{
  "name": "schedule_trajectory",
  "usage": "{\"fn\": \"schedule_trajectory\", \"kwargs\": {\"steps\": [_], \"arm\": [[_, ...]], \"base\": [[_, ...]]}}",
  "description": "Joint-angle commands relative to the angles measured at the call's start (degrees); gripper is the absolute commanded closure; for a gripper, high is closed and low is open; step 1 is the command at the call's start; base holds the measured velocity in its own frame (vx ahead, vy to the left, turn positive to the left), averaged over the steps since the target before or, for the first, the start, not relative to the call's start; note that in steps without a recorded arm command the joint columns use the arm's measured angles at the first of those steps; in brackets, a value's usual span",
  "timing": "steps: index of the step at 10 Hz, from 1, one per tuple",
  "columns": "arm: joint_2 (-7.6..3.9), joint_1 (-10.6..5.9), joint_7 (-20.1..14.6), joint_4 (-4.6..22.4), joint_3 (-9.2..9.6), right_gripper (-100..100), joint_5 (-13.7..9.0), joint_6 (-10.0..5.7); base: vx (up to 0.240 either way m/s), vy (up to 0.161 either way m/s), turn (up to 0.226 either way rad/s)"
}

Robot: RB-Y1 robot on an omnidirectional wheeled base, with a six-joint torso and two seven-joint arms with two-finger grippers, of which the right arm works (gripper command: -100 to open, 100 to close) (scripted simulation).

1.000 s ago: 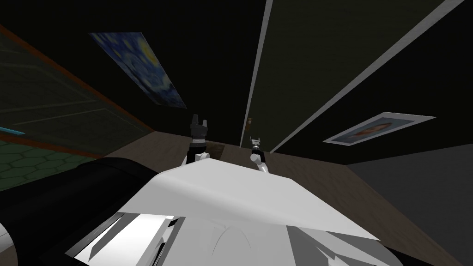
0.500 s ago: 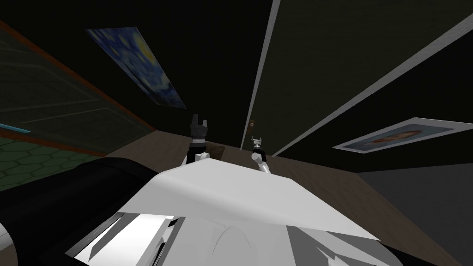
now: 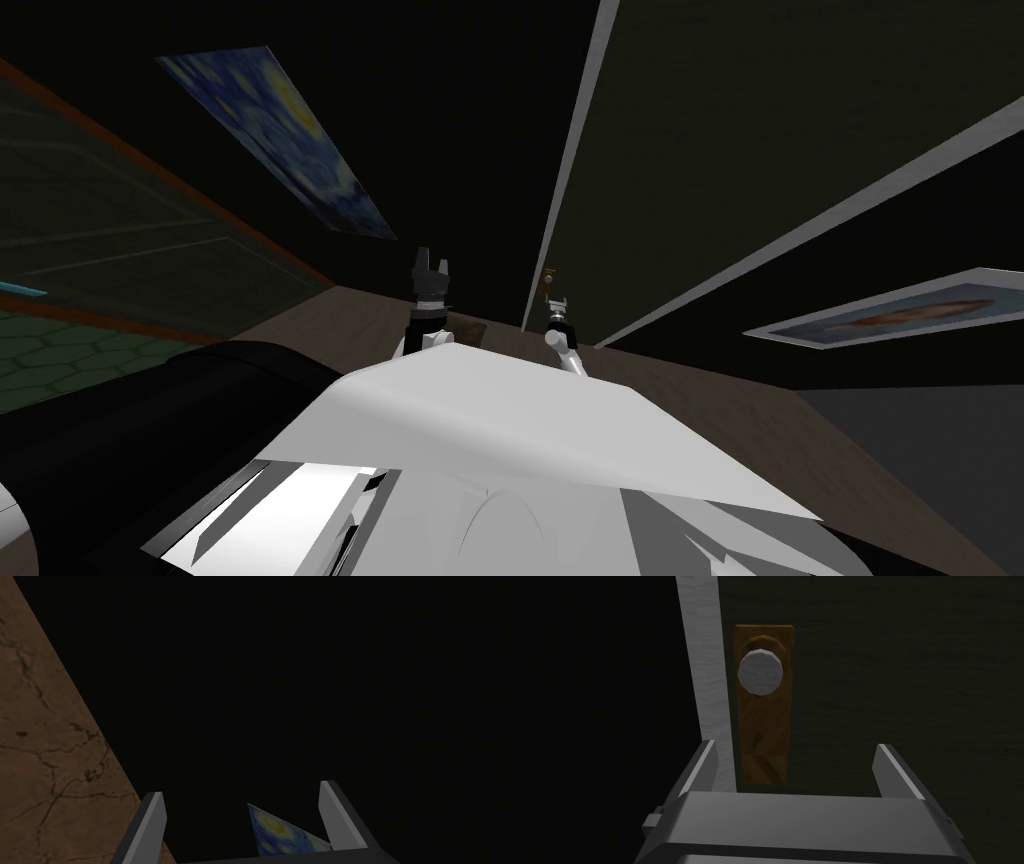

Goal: Pull the door open

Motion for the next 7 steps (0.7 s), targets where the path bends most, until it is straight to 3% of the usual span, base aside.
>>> {"fn": "schedule_trajectory", "kwargs": {"steps": [1, 7], "arm": [[0.09, -0.12, 0.0, 0.1, -0.23, -100, -0.1, 0.03], [0.29, -0.46, 0.0, 0.5, -0.66, -100, -0.2, 0.00]], "base": [[0.211, 0.081, 0.016], [0.199, 0.033, 0.008]]}}
